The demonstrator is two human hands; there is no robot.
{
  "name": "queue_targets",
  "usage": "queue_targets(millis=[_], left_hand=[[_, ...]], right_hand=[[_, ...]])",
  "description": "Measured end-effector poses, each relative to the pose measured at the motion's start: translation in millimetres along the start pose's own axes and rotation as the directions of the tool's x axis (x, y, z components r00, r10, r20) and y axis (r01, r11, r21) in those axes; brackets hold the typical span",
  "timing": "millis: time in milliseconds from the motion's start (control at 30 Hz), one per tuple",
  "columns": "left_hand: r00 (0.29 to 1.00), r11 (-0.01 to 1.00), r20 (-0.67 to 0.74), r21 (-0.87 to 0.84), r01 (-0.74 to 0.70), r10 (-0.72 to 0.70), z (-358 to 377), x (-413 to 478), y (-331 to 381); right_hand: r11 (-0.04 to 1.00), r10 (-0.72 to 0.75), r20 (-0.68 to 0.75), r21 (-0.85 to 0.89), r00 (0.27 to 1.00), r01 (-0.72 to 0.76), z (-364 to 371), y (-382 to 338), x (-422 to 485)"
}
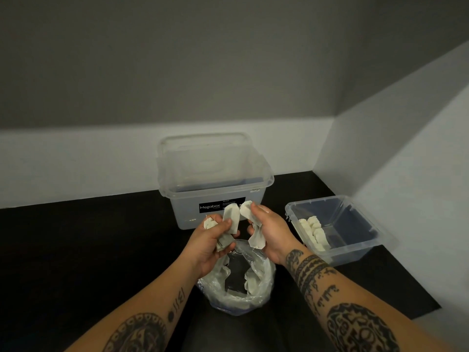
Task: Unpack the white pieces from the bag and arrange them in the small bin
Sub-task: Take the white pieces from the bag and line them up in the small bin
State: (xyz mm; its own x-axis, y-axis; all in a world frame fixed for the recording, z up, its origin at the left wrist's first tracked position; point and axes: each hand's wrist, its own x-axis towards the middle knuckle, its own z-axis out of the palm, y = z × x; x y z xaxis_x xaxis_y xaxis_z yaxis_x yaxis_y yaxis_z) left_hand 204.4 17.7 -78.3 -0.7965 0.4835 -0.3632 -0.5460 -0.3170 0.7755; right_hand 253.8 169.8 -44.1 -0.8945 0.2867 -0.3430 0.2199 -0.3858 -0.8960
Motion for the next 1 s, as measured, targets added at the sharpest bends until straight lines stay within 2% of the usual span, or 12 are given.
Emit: queue_targets(millis=[133,233,467,600,667,767,900,1000], left_hand=[[0.999,1.0,0.036,-0.001,-0.018,0.018,5,1,0],[0.998,0.999,0.054,0.016,-0.036,0.035,7,3,0],[0.996,0.994,0.067,0.087,-0.058,0.053,9,5,-3],[0.991,0.985,0.118,0.153,-0.075,0.057,11,4,-2],[0.992,0.991,0.111,0.116,-0.068,0.055,13,2,-1],[0.995,0.997,0.07,-0.027,-0.073,0.075,12,3,1],[0.989,0.995,0.118,-0.06,-0.081,0.088,18,-1,2],[0.996,0.996,0.06,-0.058,-0.068,0.072,22,0,0]], right_hand=[[0.995,-0.082,0.001,0.058,0.997,0.082,-1,-2,-1],[0.995,-0.096,-0.02,-0.012,0.995,0.096,0,1,0],[0.999,-0.04,-0.086,-0.019,0.995,0.039,4,14,5],[1.0,-0.002,-0.066,-0.022,0.998,0.0,6,13,4],[0.998,0.045,-0.053,0.051,0.998,-0.043,7,10,3],[0.987,0.087,-0.026,0.141,0.996,-0.083,10,2,-1],[0.995,0.091,-0.071,-0.022,0.993,-0.093,22,4,-8],[0.992,0.095,-0.076,-0.079,0.993,-0.101,24,6,-9]])
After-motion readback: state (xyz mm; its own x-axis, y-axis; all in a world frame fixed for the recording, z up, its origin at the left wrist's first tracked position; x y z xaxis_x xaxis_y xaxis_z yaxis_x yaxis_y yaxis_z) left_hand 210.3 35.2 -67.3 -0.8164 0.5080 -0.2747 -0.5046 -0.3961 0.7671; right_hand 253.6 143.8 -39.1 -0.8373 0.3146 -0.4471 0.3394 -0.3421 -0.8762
